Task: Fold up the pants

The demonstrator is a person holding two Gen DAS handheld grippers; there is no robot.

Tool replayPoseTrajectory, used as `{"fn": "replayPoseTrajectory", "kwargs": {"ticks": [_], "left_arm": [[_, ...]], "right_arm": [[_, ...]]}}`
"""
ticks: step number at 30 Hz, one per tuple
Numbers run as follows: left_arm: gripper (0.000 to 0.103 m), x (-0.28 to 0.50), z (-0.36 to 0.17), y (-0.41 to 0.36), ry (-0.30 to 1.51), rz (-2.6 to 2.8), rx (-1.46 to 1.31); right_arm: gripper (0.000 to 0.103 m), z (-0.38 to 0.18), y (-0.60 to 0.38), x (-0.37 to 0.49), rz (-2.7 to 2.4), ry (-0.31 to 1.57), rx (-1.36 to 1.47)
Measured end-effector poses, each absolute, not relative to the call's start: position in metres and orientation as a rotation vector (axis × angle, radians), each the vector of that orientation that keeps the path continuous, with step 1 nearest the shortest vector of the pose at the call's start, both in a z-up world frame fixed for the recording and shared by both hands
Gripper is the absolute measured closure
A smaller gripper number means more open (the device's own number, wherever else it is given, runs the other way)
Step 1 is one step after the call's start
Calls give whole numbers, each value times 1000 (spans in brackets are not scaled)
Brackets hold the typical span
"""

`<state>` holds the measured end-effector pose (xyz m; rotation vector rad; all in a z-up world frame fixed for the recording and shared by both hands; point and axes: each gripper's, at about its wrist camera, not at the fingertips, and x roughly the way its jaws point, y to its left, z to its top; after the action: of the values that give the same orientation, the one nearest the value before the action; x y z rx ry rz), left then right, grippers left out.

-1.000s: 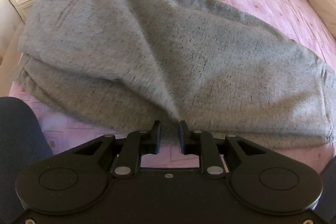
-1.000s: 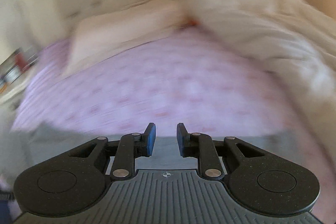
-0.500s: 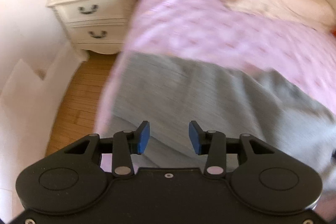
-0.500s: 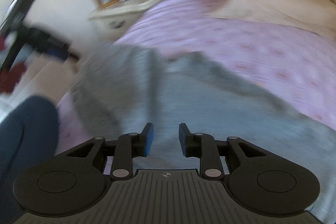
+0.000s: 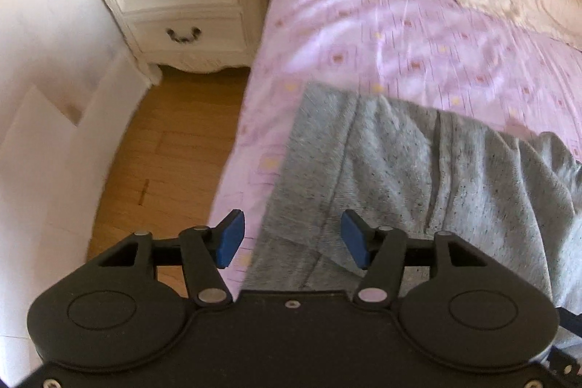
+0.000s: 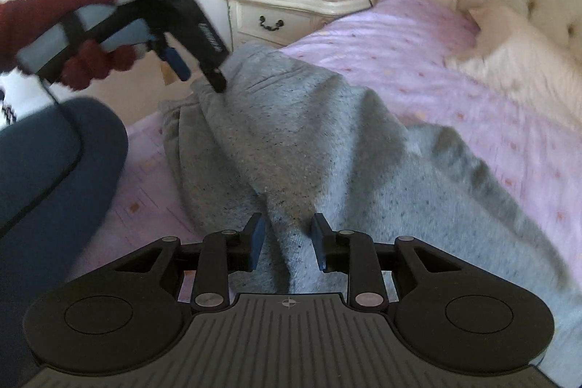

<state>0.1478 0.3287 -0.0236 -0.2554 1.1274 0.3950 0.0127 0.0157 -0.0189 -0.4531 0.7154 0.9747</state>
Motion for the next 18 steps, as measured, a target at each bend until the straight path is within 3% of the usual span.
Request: {"fn": "replayPoseTrajectory", "kwargs": {"ticks": [4,6,8,9,11,18], "left_arm": [[43,160,-39,332,1169,409,-295],[59,163,-43,328,1159,403,-312],[82,164,-40,322,1141,400,-316],[83,165,-37,317,1136,414,-289],[88,167,-32,311,1134,424,-240],[89,152,15,318,1078,425,-254]], "right_arm": [[75,-27,28,2,984,626,-566],[75,-32,35,-4,983,581,-624],[76,-39,42,-10,974,517,-688],[77,-42,45,-13,962,480,-727],[97,-40,47,-14,958,446,-755],[98,10,33,-7,1003,527,-538]]}}
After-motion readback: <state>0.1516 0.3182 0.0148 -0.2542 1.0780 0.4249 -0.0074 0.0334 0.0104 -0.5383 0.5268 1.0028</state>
